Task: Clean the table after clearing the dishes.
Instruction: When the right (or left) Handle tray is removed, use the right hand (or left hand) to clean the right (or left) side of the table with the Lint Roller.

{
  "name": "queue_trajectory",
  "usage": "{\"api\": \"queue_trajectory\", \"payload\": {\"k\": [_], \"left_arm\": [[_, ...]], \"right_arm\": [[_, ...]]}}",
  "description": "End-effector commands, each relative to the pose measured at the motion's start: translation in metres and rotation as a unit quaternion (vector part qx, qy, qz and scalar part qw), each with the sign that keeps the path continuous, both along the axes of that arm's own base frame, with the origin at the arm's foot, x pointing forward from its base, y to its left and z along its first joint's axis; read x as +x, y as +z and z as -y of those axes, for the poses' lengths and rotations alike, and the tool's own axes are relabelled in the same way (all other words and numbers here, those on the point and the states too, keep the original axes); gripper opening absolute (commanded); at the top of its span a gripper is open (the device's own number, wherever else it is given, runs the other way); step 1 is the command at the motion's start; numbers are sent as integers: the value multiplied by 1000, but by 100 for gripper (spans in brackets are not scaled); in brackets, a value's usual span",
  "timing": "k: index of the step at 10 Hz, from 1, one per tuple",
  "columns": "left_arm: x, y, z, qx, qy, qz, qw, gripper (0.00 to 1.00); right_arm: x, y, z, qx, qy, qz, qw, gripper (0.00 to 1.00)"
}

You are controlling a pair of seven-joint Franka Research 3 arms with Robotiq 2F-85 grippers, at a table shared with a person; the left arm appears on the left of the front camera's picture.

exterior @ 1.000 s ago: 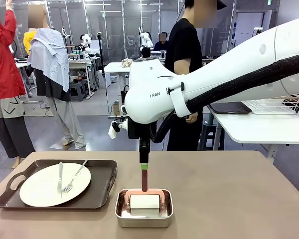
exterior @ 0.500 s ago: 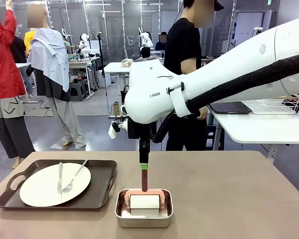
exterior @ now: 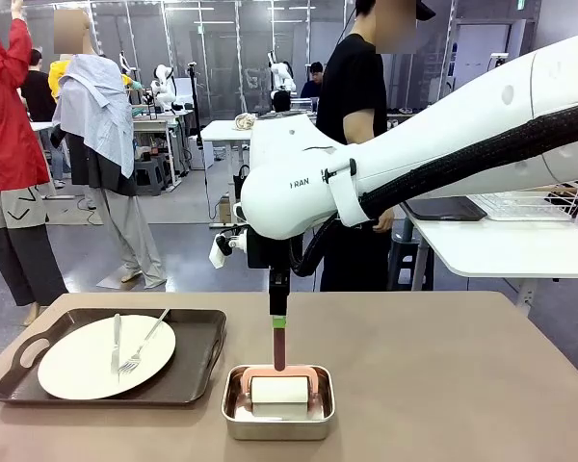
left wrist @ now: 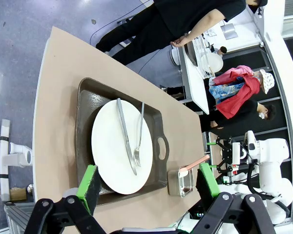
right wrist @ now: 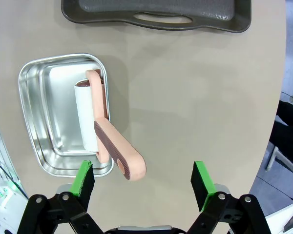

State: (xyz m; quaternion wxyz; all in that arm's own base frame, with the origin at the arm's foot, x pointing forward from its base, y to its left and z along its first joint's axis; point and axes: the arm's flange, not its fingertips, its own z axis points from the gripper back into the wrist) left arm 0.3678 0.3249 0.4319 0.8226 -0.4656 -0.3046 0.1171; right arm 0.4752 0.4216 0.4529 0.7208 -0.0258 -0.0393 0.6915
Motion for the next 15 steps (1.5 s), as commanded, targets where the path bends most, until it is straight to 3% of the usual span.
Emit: {"api": "queue_trajectory", "payload": {"k": [1, 2, 3, 4, 5, 7, 10, 11, 13, 14, 15], "left_arm": [[-2, 2, -3, -4, -3, 2, 1000, 100], [-2, 2, -3, -4, -3, 2, 1000, 100], [-2, 2, -3, -4, -3, 2, 1000, 100], [-2, 2, -3, -4, -3, 2, 1000, 100], [-2, 2, -3, -4, -3, 2, 1000, 100], [-2, 2, -3, -4, -3, 2, 1000, 100], [-2, 2, -3, -4, -3, 2, 1000, 100], [-2, 2, -3, -4, -3, 2, 1000, 100], [-2, 2, -3, -4, -3, 2, 1000, 100], [-2, 2, -3, -4, -3, 2, 1000, 100], [-2, 2, -3, -4, -3, 2, 1000, 100]], "right_arm": [[0, 0, 0, 0, 0, 0, 1000, 100], [19, 21, 28, 78, -49, -40, 995, 100], [34, 45, 72, 196, -100, -98, 970, 100], [43, 60, 121, 301, -138, -144, 933, 100], [46, 66, 174, 366, -187, -163, 897, 100], [40, 56, 283, 495, -278, -207, 797, 100], [1, 33, 439, 669, -372, -250, 593, 100], [-27, 26, 496, 695, -417, -233, 537, 100], [-90, 10, 587, 699, -528, -169, 452, 100], [-128, -6, 617, 698, -578, -155, 392, 100], [-170, -23, 639, 698, -612, -135, 346, 100]]}}
